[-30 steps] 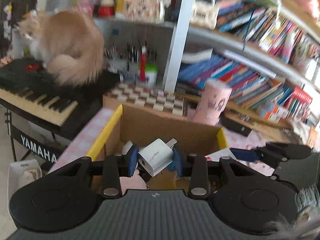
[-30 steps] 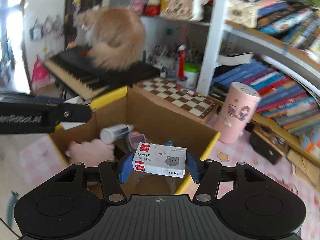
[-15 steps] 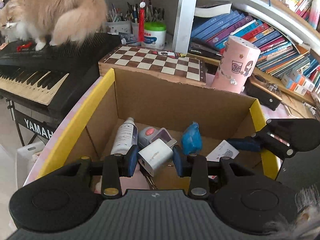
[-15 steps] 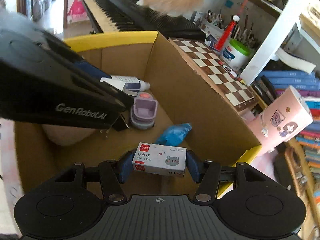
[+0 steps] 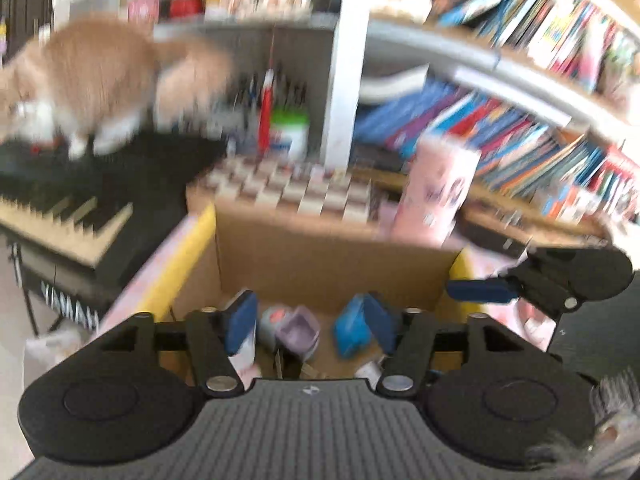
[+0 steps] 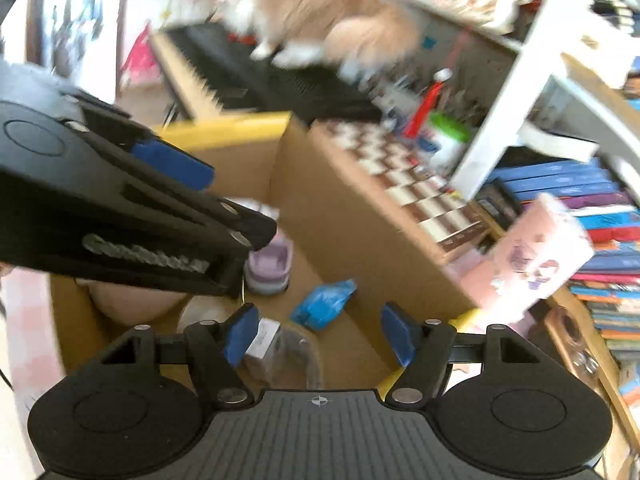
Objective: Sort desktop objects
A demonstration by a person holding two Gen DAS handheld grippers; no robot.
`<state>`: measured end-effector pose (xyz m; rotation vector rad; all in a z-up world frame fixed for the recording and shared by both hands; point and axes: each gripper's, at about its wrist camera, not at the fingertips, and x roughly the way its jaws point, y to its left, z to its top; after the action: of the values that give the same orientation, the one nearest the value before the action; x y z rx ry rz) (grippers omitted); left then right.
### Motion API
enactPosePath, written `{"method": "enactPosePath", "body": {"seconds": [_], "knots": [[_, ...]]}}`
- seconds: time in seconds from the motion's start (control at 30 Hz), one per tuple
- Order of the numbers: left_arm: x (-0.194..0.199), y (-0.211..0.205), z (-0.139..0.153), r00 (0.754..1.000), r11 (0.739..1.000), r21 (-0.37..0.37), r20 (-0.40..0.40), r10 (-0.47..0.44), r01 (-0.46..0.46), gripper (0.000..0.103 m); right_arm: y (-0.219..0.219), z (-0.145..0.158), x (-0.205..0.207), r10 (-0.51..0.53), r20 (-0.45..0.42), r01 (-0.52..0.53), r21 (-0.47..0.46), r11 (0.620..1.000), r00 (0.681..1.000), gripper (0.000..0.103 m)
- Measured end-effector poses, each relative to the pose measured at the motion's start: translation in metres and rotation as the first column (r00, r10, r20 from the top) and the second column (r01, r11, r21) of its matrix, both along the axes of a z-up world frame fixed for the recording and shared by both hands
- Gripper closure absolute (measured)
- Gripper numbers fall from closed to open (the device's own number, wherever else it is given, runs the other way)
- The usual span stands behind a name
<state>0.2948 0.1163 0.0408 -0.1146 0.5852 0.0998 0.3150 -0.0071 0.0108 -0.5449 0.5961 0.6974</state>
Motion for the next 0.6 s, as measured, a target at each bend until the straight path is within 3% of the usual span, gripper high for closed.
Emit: {"method": "enactPosePath", "body": {"seconds": [0.07, 0.13, 0.2, 0.3, 0.43, 0.6], "knots": [[-0.019, -0.003, 0.017, 0.996, 1.0, 0.008, 0.086, -0.003, 0.002, 0.021, -0.018, 0.017, -0.011, -0.067, 0.033, 0.065, 0.07, 0.995, 0.997, 0.033], [-0.041, -0.008, 0.033, 0.987, 1.0, 0.01, 0.16, -0.008, 0.006, 0.015, -0.038, 0.033, -0.026, -0.142, 0.06, 0.133, 0.139, 0.981, 0.988, 0.033], [-0.064, -0.014, 0.044, 0.98, 1.0, 0.005, 0.197, -0.017, 0.016, 0.004, -0.062, 0.047, -0.047, -0.222, 0.075, 0.202, 0.217, 0.955, 0.972, 0.032], [-0.104, -0.024, 0.056, 0.971, 0.999, 0.006, 0.235, -0.042, 0.041, 0.0, -0.096, 0.06, -0.078, -0.335, 0.083, 0.298, 0.292, 0.909, 0.939, 0.03], [-0.157, -0.031, 0.058, 0.968, 0.999, 0.008, 0.249, -0.035, 0.034, 0.0, -0.128, 0.063, -0.123, -0.495, 0.074, 0.446, 0.334, 0.83, 0.866, 0.03], [-0.211, -0.04, 0.04, 0.97, 0.998, 0.063, 0.241, -0.014, -0.001, 0.0, -0.152, 0.052, -0.186, -0.675, 0.012, 0.621, 0.382, 0.685, 0.738, 0.025]]}}
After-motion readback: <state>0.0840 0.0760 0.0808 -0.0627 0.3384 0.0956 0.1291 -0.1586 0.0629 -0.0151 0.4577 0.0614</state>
